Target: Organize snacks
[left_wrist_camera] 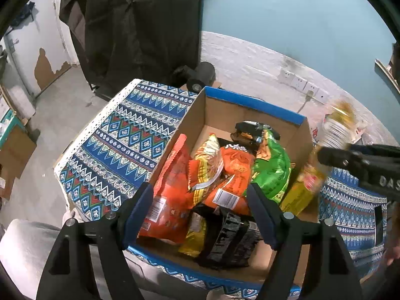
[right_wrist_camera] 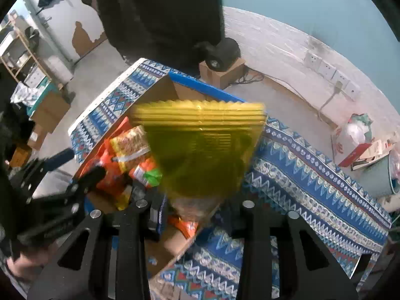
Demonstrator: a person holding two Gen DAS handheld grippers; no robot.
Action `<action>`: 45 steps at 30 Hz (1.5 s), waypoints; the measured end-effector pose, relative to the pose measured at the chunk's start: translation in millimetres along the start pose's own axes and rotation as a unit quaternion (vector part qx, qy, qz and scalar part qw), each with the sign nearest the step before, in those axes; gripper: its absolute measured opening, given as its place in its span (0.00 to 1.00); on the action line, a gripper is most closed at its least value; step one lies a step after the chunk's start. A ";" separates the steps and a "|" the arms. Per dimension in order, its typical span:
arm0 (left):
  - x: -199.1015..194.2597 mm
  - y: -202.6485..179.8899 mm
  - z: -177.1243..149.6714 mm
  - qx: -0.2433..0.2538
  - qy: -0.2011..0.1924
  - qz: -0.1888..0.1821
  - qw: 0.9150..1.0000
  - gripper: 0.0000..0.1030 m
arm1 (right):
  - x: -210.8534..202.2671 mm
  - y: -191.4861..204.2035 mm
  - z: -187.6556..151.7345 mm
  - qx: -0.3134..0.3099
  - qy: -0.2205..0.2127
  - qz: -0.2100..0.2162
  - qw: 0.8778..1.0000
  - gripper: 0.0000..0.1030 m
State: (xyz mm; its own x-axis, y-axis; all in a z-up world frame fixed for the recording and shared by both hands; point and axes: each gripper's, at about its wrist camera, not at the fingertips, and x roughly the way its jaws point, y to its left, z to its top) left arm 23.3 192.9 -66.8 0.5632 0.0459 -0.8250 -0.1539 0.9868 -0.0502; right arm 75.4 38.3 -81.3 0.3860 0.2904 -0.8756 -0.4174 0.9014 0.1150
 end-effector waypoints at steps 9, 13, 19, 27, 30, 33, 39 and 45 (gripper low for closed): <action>-3.8 10.2 1.3 -0.010 0.003 0.023 1.000 0.80 | -2.1 0.7 10.0 0.020 -0.032 -0.004 0.999 0.73; -17.5 9.4 4.0 -0.012 -0.012 0.026 1.000 0.87 | -12.3 0.5 11.2 0.020 -0.050 -0.010 0.998 0.79; -41.9 -2.9 6.5 0.017 -0.039 0.032 0.999 0.90 | -36.9 2.7 3.4 0.012 -0.079 -0.027 0.996 0.79; -72.0 -17.6 6.9 0.045 -0.075 0.023 0.996 0.98 | -71.4 -0.6 -12.2 0.010 -0.113 -0.044 0.993 0.79; -78.1 -21.0 7.2 0.048 -0.080 0.020 0.995 0.98 | -80.6 -4.2 -19.2 0.014 -0.119 -0.044 0.992 0.79; -83.9 -24.0 6.8 0.051 -0.085 0.015 0.995 0.99 | -89.4 -9.7 -26.2 0.021 -0.124 -0.043 0.991 0.79; -87.6 -30.8 5.5 0.059 -0.088 0.016 0.994 0.99 | -104.6 -18.6 -40.8 0.028 -0.133 -0.049 0.989 0.79; -94.2 -39.0 5.3 0.068 -0.094 0.010 0.993 0.99 | -111.4 -28.8 -51.4 0.033 -0.138 -0.064 0.988 0.80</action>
State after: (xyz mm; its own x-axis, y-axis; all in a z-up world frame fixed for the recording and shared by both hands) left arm -19.4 150.9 15.9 0.7048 0.0820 -0.7046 -0.0625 0.9966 0.0534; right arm 2.1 -36.5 -11.2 0.6462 0.2412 -0.7241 -0.2996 0.9528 0.0500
